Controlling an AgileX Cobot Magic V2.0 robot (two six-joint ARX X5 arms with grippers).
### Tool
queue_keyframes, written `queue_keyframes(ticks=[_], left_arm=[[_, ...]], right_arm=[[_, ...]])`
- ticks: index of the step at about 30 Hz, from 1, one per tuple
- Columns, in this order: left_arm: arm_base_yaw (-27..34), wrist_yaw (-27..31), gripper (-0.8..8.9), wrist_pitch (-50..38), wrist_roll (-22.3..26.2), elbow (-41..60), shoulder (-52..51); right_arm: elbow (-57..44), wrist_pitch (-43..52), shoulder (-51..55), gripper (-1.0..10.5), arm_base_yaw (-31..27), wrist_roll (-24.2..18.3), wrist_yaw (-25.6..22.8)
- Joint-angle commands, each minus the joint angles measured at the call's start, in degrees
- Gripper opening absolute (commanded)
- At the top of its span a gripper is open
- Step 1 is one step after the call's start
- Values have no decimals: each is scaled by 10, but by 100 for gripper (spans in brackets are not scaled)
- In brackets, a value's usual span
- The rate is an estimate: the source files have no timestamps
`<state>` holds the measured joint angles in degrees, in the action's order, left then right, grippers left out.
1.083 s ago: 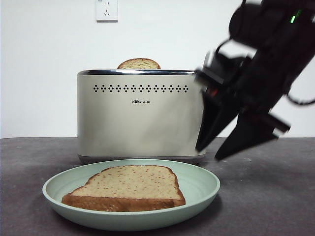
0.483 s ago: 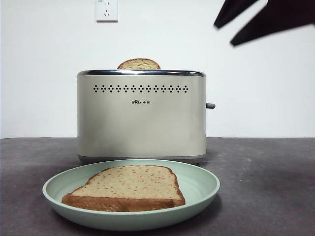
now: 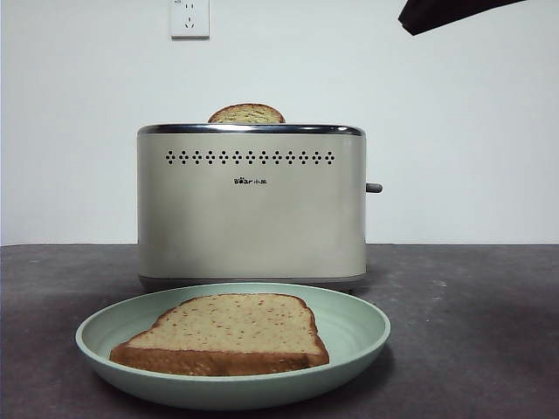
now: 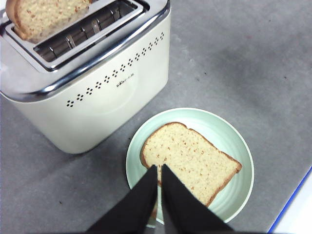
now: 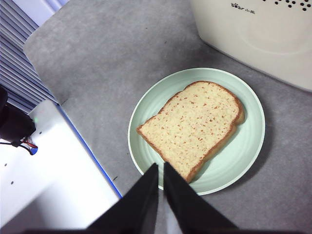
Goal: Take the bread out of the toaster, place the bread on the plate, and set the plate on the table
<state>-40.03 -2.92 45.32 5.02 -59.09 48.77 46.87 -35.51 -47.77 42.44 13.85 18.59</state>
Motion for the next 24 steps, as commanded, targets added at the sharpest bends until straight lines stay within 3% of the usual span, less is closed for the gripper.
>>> queue_keyframes(ticks=[1, 24], left_arm=[[-5, -1, 4, 1, -2, -14, 3], [-4, 4, 4, -3, -1, -14, 3]], right_arm=[[5, 5, -4, 4, 6, -4, -3], [5, 8, -3, 4, 5, -4, -7]])
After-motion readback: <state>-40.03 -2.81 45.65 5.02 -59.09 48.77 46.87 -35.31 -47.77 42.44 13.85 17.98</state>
